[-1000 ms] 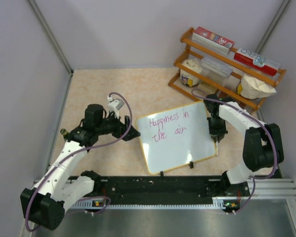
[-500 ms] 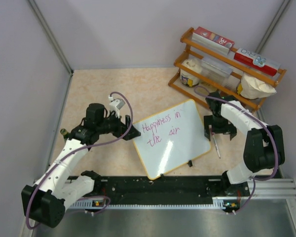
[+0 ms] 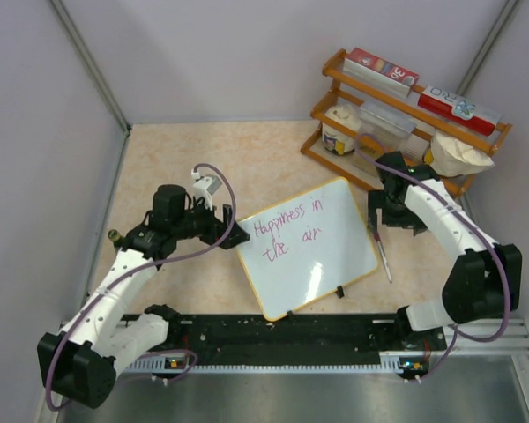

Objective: Write a sentence on the whiteboard
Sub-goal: Reset both arms

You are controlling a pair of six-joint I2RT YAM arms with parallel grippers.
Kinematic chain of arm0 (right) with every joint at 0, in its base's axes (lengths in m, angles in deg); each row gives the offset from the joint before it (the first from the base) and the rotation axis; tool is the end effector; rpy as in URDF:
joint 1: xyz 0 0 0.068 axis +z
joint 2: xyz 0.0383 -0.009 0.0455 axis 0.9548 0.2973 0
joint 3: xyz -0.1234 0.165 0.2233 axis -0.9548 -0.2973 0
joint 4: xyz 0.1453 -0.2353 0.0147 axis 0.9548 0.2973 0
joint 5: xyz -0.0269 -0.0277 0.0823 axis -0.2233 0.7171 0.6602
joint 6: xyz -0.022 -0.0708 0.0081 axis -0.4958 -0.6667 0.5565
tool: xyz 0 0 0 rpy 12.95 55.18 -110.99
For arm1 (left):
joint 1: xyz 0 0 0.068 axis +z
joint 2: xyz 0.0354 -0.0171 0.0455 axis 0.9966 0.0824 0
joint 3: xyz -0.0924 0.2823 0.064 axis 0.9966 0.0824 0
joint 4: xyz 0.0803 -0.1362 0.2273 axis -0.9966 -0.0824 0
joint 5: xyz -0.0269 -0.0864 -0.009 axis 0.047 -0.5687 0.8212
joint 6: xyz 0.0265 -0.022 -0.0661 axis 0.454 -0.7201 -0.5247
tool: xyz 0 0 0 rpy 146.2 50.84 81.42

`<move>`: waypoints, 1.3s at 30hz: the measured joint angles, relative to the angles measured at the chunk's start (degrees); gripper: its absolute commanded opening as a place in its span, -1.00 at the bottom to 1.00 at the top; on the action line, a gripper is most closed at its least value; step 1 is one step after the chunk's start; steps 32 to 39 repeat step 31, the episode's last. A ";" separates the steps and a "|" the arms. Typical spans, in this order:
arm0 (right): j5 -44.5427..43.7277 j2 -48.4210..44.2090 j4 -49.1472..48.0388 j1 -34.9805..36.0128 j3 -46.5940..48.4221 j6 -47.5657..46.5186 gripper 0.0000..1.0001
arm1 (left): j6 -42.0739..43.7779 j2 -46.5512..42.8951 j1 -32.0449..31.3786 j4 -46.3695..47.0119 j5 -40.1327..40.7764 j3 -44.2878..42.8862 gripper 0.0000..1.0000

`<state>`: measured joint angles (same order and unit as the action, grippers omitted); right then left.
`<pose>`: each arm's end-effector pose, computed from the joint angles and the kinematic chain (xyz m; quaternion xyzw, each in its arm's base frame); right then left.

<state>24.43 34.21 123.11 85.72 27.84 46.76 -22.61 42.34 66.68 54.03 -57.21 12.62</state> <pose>0.2713 0.0431 0.2603 0.0572 0.9832 -0.1268 0.1178 0.1968 -0.1033 0.2959 0.1712 0.8441 -0.3711 0.3470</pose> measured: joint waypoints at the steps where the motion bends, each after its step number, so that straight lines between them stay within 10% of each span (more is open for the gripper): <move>1: 0.02 -0.81 -0.09 0.00 0.37 -0.02 0.98 | -0.07 -0.33 0.00 0.00 0.59 0.00 0.96; 29: 5.29 -47.52 -31.23 0.00 -18.62 -4.35 0.98 | -4.55 -13.29 0.00 5.99 21.66 0.11 0.97; 39: 3.13 -49.35 -34.14 0.00 -21.38 -5.31 0.98 | -4.33 -14.56 0.02 8.22 22.38 2.08 0.97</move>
